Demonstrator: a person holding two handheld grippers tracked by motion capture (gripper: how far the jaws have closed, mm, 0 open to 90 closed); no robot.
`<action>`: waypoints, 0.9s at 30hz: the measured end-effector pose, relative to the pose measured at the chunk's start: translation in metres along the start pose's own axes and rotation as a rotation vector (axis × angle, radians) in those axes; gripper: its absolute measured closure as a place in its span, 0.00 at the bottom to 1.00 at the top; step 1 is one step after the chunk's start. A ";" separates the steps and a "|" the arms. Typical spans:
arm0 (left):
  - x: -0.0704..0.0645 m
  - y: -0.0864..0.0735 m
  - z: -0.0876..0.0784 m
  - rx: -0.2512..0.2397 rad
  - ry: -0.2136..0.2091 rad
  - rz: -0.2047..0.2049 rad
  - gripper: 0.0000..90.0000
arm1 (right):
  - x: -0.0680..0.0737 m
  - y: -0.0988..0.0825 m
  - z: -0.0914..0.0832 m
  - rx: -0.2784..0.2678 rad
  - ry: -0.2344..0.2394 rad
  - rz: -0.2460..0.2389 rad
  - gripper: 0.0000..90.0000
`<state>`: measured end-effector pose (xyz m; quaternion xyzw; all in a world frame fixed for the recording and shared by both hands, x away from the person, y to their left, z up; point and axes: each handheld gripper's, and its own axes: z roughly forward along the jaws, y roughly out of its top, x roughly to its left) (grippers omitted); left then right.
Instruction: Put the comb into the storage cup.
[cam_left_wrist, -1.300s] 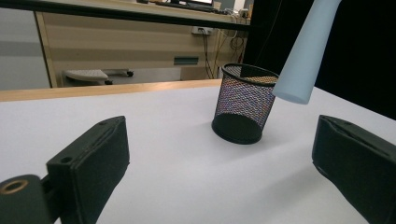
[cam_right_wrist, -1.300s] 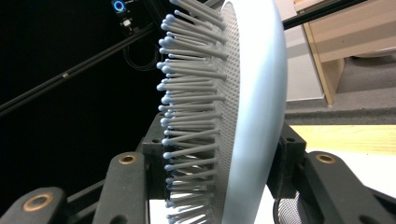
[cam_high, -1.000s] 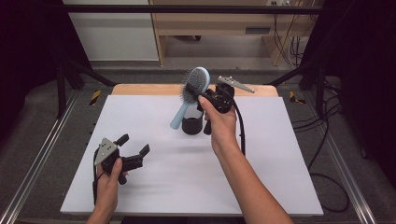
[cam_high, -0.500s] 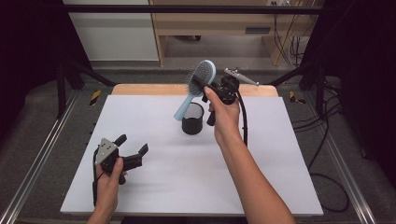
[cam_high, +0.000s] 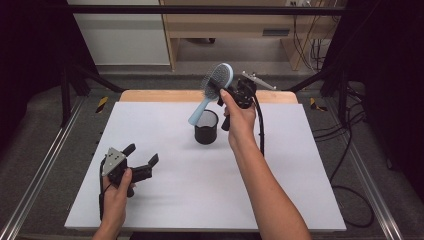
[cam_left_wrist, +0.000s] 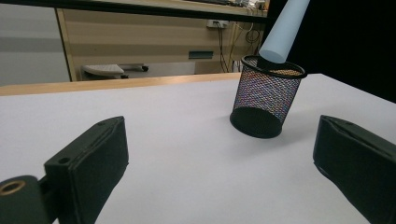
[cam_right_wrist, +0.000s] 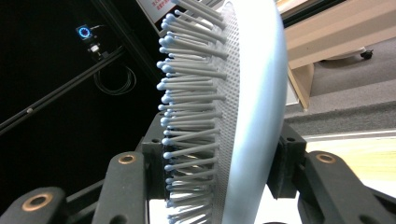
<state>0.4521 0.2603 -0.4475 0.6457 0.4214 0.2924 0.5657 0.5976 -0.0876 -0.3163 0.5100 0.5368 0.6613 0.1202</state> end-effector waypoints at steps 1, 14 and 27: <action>0.000 0.000 0.000 0.001 -0.001 -0.001 0.04 | -0.001 0.000 0.001 0.001 -0.003 0.002 0.58; 0.002 -0.001 0.000 0.002 -0.001 -0.009 0.04 | -0.012 0.000 0.009 -0.027 -0.015 0.036 0.58; 0.002 -0.001 0.001 0.008 -0.002 -0.005 0.04 | -0.013 0.004 0.005 -0.029 -0.048 0.002 0.58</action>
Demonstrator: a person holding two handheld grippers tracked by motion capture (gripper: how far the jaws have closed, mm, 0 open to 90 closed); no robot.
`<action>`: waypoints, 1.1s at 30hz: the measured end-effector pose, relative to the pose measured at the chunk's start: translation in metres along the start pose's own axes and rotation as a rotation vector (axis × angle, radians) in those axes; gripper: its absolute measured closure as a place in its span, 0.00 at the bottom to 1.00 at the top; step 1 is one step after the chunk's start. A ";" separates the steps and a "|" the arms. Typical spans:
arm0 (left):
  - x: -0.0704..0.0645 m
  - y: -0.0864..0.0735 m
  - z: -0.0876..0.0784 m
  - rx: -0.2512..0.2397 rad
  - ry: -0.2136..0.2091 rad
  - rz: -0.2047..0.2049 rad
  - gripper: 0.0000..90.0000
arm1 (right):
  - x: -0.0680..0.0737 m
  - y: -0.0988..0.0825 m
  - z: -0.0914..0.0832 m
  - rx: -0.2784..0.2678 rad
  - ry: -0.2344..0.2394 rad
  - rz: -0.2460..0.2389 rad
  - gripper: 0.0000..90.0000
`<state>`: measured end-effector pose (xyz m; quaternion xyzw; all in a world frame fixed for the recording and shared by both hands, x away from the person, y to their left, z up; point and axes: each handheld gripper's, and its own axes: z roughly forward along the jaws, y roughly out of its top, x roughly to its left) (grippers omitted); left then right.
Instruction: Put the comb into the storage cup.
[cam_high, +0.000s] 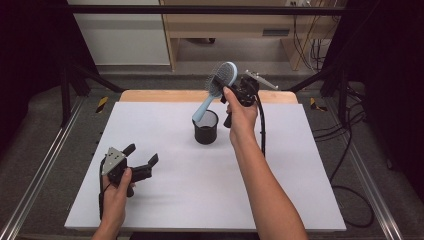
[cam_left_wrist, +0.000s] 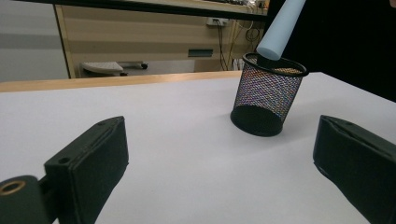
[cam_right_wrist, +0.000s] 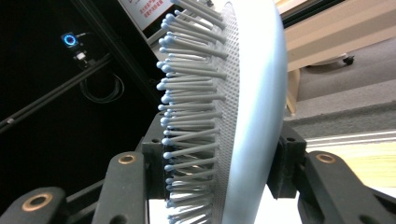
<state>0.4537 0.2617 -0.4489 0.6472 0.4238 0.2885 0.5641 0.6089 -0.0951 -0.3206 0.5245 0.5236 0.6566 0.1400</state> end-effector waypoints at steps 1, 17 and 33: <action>0.000 0.000 0.000 0.000 0.000 -0.002 0.04 | 0.001 0.001 0.000 -0.002 -0.002 -0.005 0.58; -0.004 -0.001 0.002 0.005 -0.024 -0.005 0.04 | 0.013 0.019 -0.003 -0.026 0.016 -0.035 0.57; -0.007 -0.001 0.003 0.008 -0.035 0.003 0.04 | 0.010 0.020 0.000 -0.045 0.000 -0.032 0.57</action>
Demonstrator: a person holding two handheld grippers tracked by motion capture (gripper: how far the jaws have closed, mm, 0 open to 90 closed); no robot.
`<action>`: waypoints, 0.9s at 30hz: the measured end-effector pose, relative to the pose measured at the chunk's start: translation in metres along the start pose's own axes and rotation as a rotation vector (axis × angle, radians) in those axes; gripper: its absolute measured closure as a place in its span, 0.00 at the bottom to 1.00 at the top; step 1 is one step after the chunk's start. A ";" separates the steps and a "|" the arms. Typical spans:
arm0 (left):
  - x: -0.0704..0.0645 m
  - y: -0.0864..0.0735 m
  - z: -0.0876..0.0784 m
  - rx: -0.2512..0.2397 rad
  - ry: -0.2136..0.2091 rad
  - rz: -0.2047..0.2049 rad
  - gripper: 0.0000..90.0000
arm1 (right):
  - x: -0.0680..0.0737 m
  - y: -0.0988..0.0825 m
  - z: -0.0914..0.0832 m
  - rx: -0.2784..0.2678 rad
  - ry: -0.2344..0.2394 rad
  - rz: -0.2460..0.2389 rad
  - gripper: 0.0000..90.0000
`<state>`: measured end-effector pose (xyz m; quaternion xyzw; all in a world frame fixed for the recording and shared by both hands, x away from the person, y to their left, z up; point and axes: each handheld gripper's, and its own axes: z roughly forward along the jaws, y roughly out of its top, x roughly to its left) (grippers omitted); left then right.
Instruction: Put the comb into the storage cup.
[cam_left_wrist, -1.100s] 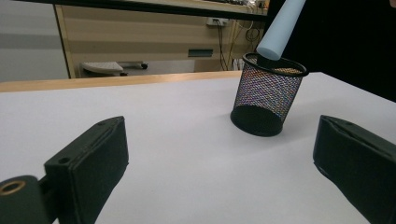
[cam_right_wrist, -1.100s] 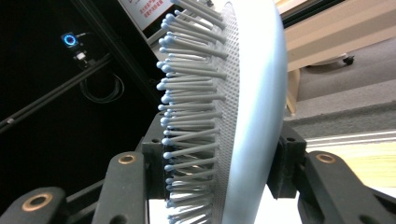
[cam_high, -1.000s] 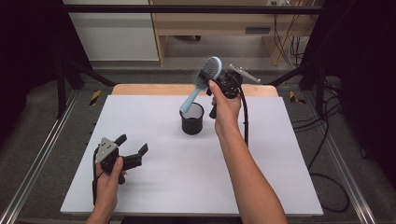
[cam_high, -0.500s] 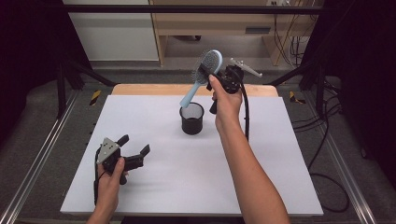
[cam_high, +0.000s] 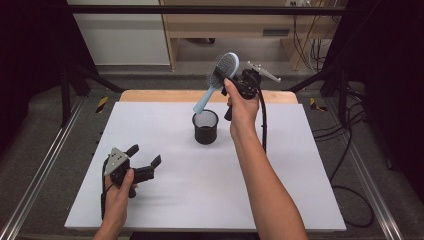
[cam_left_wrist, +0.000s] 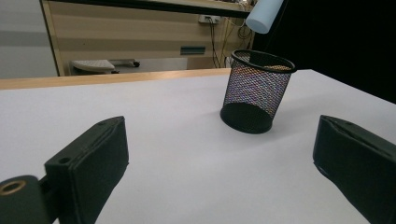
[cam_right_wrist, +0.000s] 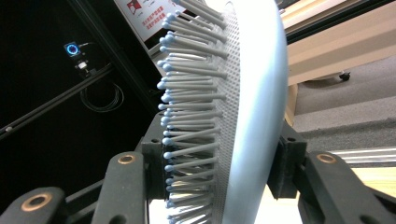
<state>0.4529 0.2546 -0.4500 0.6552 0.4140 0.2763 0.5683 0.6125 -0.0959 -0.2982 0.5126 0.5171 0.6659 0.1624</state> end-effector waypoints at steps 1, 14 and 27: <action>-0.001 0.000 0.000 0.000 -0.003 0.002 0.04 | 0.000 0.000 0.000 -0.001 -0.002 0.000 0.57; 0.000 0.000 0.000 -0.003 -0.005 -0.003 0.04 | -0.004 0.001 -0.001 -0.009 -0.022 -0.027 0.57; 0.000 0.000 0.001 0.001 -0.006 -0.001 0.04 | -0.008 0.001 -0.002 0.004 -0.038 -0.058 0.57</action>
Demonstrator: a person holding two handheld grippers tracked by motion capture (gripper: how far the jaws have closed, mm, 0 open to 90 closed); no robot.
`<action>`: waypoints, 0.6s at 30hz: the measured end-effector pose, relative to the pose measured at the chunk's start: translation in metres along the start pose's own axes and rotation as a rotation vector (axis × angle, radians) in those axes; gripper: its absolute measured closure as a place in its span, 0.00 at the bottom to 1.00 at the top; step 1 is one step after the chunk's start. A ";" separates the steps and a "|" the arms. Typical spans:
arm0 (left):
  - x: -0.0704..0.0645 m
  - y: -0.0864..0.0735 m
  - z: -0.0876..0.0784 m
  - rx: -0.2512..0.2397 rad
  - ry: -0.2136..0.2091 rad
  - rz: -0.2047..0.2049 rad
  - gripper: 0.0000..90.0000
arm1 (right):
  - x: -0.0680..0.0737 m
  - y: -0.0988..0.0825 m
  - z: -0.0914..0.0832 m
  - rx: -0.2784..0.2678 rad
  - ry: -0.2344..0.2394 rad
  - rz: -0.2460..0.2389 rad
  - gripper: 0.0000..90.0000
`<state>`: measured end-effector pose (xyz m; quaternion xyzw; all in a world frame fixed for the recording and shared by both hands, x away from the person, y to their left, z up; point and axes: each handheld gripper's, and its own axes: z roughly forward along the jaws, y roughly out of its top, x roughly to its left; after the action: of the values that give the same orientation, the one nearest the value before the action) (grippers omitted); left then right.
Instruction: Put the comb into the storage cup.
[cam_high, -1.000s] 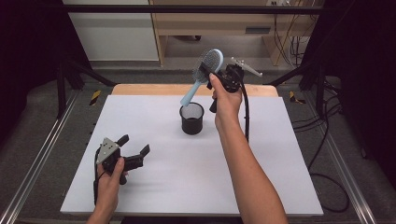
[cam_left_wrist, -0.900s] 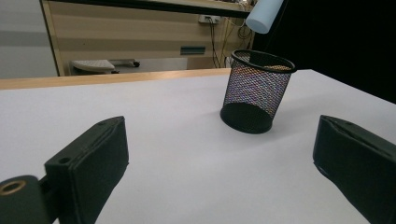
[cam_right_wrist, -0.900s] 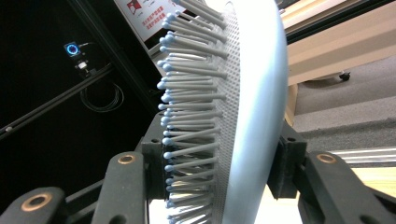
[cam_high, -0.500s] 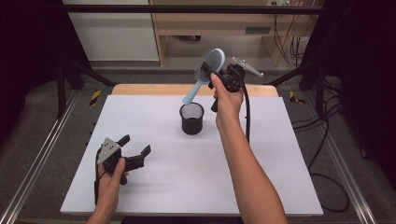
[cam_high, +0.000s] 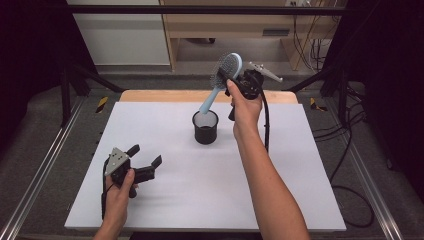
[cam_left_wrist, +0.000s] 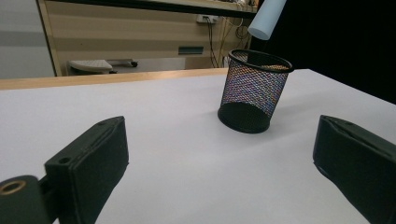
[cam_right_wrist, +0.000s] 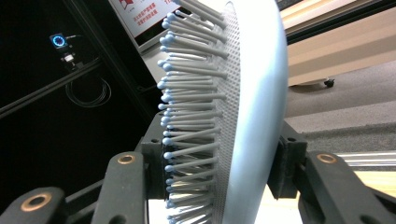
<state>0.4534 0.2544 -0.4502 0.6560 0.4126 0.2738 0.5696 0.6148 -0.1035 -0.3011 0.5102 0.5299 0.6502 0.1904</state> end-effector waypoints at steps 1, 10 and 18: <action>0.000 0.000 0.000 0.000 0.000 0.000 0.04 | 0.000 0.000 0.000 0.001 0.000 0.001 0.57; 0.000 0.000 0.000 -0.002 0.001 -0.001 0.04 | 0.003 -0.001 -0.001 0.011 -0.004 -0.021 0.57; -0.001 0.000 0.000 0.001 0.001 0.004 0.04 | 0.001 0.000 -0.003 0.018 -0.010 -0.027 0.57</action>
<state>0.4526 0.2538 -0.4500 0.6569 0.4118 0.2750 0.5686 0.6116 -0.1042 -0.3005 0.5080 0.5417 0.6399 0.1973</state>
